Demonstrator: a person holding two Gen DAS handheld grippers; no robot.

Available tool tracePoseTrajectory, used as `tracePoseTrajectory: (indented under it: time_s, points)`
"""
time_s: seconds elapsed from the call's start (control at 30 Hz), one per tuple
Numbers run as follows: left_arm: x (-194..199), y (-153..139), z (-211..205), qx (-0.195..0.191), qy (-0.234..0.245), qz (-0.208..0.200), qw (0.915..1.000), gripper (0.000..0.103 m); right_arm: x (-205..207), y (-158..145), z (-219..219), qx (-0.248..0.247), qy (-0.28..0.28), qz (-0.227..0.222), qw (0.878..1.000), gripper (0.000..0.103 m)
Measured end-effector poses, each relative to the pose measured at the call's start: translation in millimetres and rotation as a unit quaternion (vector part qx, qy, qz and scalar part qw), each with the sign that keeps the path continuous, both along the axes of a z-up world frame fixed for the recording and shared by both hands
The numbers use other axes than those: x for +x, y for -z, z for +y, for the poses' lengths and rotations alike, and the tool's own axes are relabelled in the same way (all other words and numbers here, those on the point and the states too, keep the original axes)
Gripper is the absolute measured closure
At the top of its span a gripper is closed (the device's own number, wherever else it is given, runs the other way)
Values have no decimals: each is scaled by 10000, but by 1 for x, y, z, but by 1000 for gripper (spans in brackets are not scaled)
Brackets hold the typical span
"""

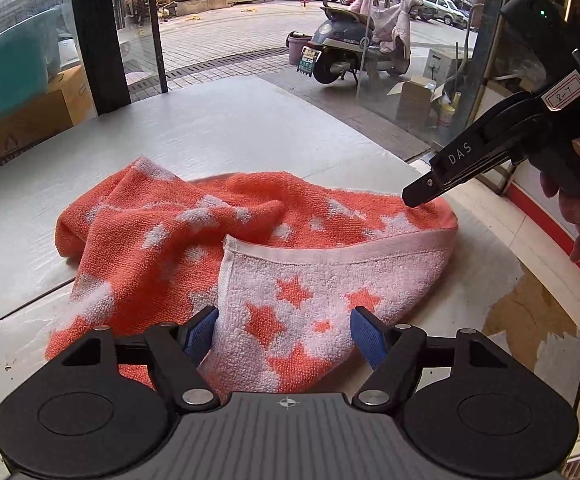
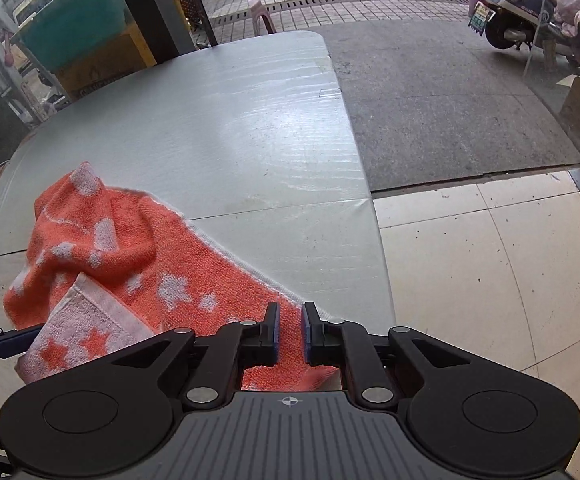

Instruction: Fold towel

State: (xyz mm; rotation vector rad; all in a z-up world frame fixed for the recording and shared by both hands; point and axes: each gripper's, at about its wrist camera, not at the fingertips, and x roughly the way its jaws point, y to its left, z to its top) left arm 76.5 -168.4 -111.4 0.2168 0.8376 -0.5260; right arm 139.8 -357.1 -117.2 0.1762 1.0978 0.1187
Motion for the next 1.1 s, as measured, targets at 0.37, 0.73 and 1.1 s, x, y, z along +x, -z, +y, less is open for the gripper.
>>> tracePoseTrajectory:
  time_s: [0.37,0.73,1.1]
  points:
    - [19,8,-7,121,-130,-15,9998,53,-10,-8,-16,130,370,-72,9992,91]
    - [16,-5,4,-58,-262,-68,9996,96,-6,-6,-14,-73,535,0,9985,90]
    - [-10,-28,1,-362,264,-212,9988,97,-4,-2,-7,-302,299,43,9991,90]
